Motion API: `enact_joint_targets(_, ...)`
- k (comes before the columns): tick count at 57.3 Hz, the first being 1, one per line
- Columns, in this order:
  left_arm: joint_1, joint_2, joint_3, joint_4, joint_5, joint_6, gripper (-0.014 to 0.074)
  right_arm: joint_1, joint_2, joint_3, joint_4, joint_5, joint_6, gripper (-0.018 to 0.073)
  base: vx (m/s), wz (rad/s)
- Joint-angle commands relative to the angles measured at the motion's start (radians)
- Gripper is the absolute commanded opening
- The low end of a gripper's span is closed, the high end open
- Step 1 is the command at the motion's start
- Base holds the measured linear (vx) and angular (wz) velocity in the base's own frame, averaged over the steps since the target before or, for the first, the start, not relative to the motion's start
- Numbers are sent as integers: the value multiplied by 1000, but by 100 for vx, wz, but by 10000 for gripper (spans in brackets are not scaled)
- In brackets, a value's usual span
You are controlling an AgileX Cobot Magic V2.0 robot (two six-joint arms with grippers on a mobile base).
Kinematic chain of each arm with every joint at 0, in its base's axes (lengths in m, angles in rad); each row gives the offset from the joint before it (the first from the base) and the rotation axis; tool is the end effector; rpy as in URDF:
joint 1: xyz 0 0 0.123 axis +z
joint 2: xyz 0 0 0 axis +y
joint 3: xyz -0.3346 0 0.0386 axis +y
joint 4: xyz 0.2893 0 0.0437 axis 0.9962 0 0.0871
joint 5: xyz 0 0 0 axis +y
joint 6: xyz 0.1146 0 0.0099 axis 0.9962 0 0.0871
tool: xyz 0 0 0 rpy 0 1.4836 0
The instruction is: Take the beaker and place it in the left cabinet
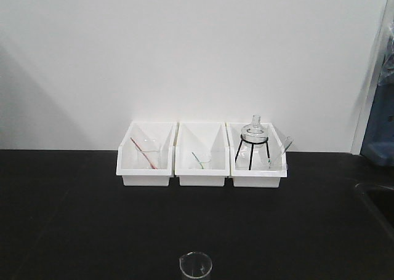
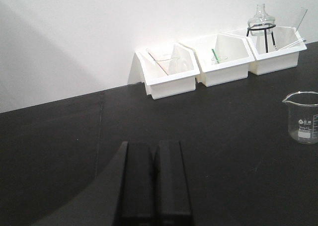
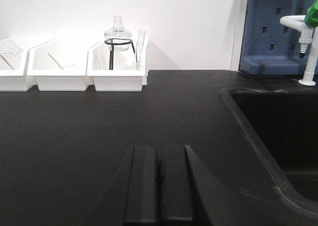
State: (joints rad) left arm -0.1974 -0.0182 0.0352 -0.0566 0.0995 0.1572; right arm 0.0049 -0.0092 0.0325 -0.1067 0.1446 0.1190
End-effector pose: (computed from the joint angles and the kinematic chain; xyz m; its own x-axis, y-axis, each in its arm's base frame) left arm 0.0682 -0.0143 0.1908 -0.0081 0.1043 -0.9945 0.2035 0.9739 0.1005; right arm 0.0699 -0.0014 0.1862 -0.0797 0.0130 -0.9967 0.0115 0.9999 0.0121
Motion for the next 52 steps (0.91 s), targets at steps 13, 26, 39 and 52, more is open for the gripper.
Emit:
enact_joint_targets(13, -6, -10, -26, -5, -93, -2, -6, -5, -14, 2, -4, -82, -5, -6, 0, 0)
enact_joint_targets(26, -6, -10, -26, -5, -93, -2, -6, -5, -14, 2, -4, -82, -5, -6, 0, 0)
enact_joint_targets(39, -6, -10, -26, -5, -93, -2, -6, -5, -14, 2, -4, -82, -5, -6, 0, 0)
enact_joint_targets(52, -6, -10, -26, -5, -93, -2, -6, -5, -14, 2, -4, -83, -5, -6, 0, 0)
